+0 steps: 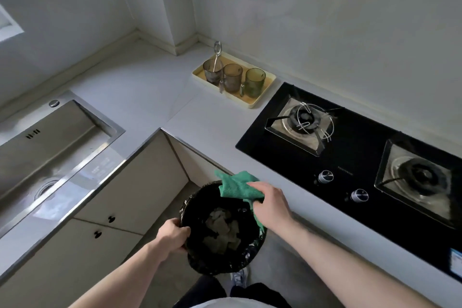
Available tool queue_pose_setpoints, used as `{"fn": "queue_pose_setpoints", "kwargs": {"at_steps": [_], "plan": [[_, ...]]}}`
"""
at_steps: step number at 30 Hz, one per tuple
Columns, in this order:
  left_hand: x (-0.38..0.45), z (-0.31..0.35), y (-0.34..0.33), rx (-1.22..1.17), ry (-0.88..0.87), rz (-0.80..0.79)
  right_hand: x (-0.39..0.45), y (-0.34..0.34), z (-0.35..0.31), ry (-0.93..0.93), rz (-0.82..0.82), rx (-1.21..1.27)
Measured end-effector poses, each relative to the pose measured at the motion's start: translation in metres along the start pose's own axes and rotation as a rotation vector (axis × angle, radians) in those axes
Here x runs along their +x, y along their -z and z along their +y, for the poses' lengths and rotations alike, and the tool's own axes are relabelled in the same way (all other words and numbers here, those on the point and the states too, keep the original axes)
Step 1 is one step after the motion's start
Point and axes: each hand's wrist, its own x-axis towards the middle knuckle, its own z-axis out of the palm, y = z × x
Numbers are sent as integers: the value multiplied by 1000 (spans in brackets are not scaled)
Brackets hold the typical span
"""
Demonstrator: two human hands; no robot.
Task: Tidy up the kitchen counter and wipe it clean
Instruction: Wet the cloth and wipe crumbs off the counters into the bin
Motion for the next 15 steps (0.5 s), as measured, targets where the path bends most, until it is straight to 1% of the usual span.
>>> {"fn": "queue_pose_setpoints", "kwargs": {"at_steps": [3, 7, 10, 15], "plan": [[2, -3, 4, 36, -31, -18, -12, 25, 7, 2, 136, 95], [-4, -11, 9, 59, -60, -39, -37, 43, 16, -32, 236, 137], [-11, -19, 12, 56, -72, -53, -61, 41, 18, -72, 276, 123], [-13, -43, 10, 65, -87, -92, -108, 27, 19, -123, 287, 187]]}}
